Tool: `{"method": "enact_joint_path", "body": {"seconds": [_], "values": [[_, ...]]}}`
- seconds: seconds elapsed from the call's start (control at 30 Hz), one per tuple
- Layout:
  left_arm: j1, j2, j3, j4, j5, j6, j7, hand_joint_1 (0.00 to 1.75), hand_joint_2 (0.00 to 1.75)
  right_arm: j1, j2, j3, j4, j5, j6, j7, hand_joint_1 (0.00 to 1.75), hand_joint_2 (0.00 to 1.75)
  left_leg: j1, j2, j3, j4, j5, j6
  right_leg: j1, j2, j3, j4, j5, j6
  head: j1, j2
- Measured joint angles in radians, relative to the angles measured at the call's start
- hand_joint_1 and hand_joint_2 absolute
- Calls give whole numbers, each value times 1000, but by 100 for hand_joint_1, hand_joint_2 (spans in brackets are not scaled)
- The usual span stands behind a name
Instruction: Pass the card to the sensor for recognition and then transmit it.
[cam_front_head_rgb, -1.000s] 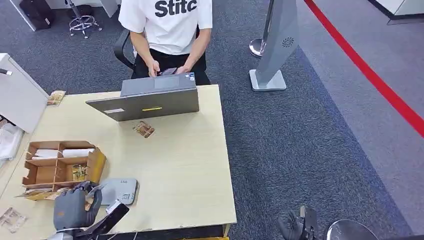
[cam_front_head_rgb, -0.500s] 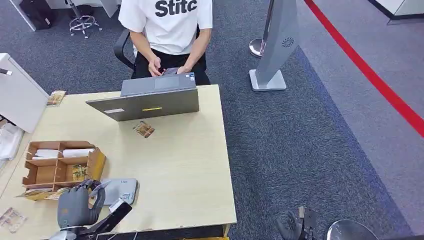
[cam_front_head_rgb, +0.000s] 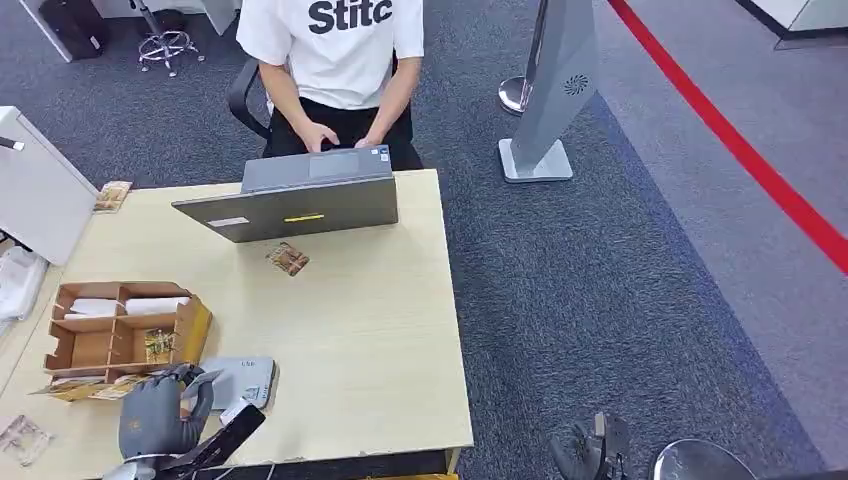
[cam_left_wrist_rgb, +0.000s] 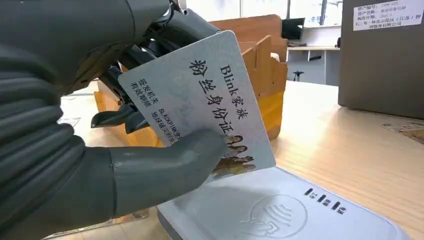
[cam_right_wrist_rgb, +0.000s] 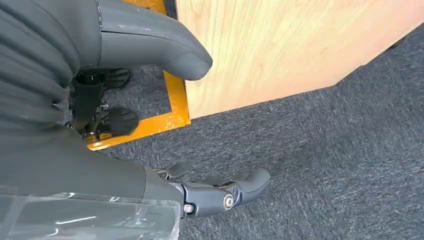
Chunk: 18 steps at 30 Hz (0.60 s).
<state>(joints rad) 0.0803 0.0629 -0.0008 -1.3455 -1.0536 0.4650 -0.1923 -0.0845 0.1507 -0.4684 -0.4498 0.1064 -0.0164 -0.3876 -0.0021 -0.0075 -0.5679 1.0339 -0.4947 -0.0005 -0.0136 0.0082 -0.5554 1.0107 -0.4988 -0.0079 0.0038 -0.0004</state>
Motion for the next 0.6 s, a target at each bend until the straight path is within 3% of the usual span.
{"method": "enact_joint_path", "body": {"seconds": [0.3,0.5,0.6], "values": [[-4,0,0,6,-6,-10,10,175,175,0,0,12,0,-13,-2,4,0,175,0,0,0,0,0,0,0,0,0,0,0,0,0,0],[-21,0,-5,-6,-18,27,-2,175,175,-1,0,28,2,-13,-2,4,0,175,0,0,0,0,0,0,0,0,0,0,0,0,0,0],[-76,11,-12,-43,-34,40,-5,175,175,-3,0,40,2,-13,-1,3,0,175,1,-2,-1,0,1,-1,0,-2,0,0,1,0,0,0]]}}
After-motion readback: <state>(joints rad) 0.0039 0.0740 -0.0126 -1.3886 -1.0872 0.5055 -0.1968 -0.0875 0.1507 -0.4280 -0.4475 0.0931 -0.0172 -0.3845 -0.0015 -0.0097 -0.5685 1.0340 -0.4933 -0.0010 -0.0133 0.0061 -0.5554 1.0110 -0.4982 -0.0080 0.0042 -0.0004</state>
